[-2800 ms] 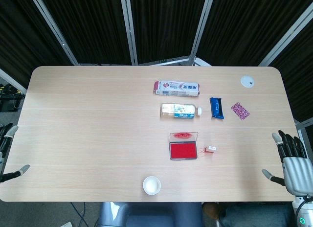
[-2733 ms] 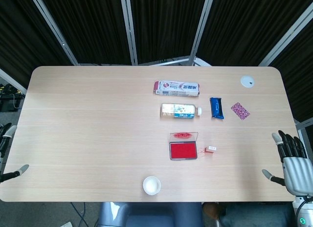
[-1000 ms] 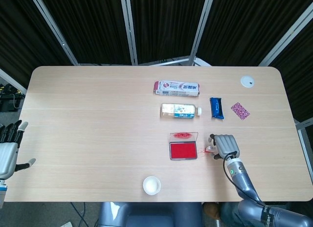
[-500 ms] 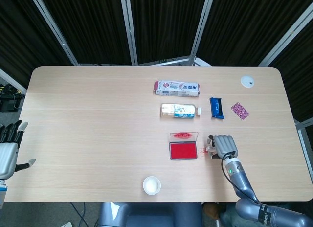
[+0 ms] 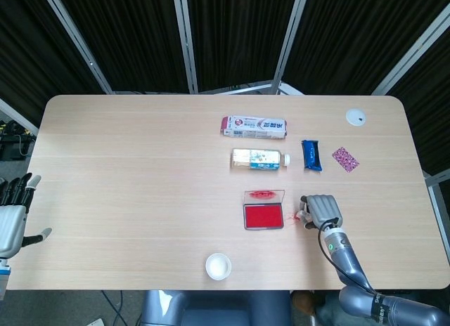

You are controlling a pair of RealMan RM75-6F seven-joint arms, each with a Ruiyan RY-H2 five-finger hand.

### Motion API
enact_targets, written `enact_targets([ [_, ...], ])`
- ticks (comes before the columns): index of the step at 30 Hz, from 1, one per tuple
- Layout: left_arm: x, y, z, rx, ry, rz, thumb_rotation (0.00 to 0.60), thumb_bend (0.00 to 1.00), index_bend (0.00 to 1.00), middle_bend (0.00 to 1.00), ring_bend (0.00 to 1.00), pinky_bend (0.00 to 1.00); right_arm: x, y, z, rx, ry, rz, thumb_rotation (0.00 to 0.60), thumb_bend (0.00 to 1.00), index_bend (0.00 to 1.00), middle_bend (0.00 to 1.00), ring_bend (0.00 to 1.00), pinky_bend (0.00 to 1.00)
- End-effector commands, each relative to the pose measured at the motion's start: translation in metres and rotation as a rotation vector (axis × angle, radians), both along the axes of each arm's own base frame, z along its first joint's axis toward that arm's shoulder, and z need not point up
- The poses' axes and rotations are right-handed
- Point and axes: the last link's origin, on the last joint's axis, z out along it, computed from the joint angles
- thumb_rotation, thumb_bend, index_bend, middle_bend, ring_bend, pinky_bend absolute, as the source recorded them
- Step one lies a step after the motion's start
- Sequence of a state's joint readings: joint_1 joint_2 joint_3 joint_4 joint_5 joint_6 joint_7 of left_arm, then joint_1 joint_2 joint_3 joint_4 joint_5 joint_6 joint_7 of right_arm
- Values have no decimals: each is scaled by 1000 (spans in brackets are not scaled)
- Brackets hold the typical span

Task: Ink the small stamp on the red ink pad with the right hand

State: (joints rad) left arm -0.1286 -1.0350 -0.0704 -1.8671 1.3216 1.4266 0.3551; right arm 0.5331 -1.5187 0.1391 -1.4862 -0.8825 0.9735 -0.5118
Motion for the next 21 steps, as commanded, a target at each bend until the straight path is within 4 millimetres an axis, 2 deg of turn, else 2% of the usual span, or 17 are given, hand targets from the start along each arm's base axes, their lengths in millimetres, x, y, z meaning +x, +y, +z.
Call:
enact_targets([
  [1,0,0,0,0,0,0,600,0,0,0,0,0,1,0,1,-1,-1,12,600,345,507,562,874,1000],
  [9,0,0,0,-1,-1,-2,600,0,0,0,0,0,16,2,10,-7,-27,108,600,360,517,575,874,1000],
  [15,1,-1,-1,-4,-1,-6,600,0,0,0,0,0,43,2,13,44,-16,245,600,386,517,577,874,1000],
  [21,1,-1,-2,-9,3,-7,600,0,0,0,0,0,72,-1,2,111,2,362,600,419,521,583,874,1000],
])
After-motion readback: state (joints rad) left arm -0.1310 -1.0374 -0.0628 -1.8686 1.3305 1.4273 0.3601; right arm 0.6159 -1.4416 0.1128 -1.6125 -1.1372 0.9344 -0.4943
